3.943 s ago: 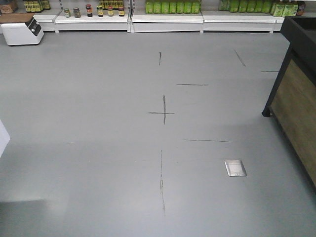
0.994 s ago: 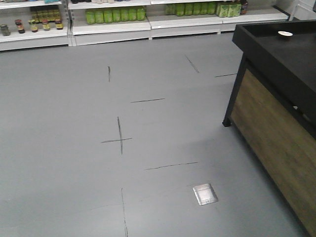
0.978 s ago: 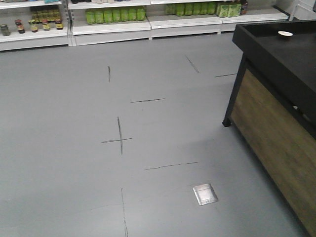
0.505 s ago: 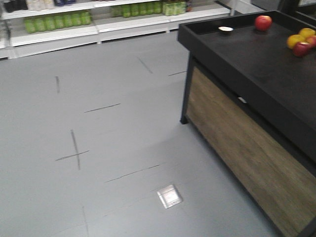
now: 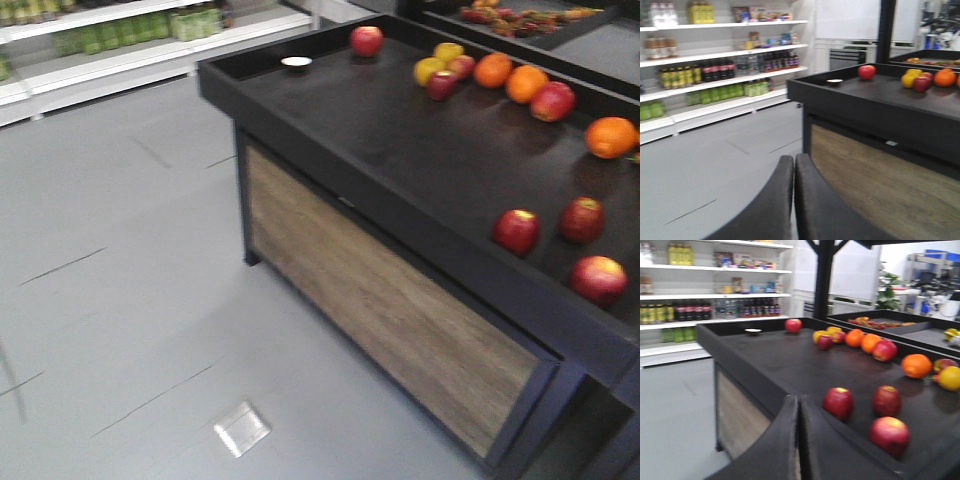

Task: Pick three apples into basket with both arms
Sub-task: 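Turn the base and approach the fruit table with the blue basket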

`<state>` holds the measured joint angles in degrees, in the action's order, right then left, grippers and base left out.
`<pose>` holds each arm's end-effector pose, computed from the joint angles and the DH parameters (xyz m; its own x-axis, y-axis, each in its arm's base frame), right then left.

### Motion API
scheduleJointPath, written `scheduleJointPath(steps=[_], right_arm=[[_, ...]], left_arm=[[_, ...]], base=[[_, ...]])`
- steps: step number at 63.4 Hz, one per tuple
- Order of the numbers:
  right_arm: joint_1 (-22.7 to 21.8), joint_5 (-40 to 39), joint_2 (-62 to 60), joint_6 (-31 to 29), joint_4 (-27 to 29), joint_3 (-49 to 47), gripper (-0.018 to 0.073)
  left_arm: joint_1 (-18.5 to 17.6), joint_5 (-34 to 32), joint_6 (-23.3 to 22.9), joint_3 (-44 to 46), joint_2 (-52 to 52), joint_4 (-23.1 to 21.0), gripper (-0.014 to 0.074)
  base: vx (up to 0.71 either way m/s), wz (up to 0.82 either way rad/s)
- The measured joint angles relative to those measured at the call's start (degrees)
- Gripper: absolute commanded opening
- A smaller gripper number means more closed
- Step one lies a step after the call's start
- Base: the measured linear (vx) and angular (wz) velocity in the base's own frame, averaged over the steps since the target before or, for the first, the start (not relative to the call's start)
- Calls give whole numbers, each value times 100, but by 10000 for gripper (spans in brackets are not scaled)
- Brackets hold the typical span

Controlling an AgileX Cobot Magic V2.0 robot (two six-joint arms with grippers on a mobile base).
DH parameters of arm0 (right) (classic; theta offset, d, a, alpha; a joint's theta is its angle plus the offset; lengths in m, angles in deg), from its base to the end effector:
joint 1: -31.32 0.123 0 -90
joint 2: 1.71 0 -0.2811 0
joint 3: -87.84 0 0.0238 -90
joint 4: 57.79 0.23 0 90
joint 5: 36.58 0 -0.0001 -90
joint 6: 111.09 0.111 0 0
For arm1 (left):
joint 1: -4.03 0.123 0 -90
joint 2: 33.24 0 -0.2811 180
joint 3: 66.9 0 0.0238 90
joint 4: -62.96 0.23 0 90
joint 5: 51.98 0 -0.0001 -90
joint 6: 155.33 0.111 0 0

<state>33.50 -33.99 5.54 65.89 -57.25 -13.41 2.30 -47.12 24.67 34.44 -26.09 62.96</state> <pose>0.0599 0.0023 0.2009 0.0262 -0.0423 -0.9988 -0.0374 0.9984 -0.0433 0.0597 -0.0018 0.1971 -0.0117 0.0004 -0.9999 0.0302 0.9995 0.0000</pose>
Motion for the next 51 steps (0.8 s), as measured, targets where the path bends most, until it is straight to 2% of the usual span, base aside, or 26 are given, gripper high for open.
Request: scheduleJointPath(steps=[51], right_arm=[[0, 0, 0, 0, 0, 0, -9]], left_arm=[[0, 0, 0, 0, 0, 0, -6]], base=[[14, -55]])
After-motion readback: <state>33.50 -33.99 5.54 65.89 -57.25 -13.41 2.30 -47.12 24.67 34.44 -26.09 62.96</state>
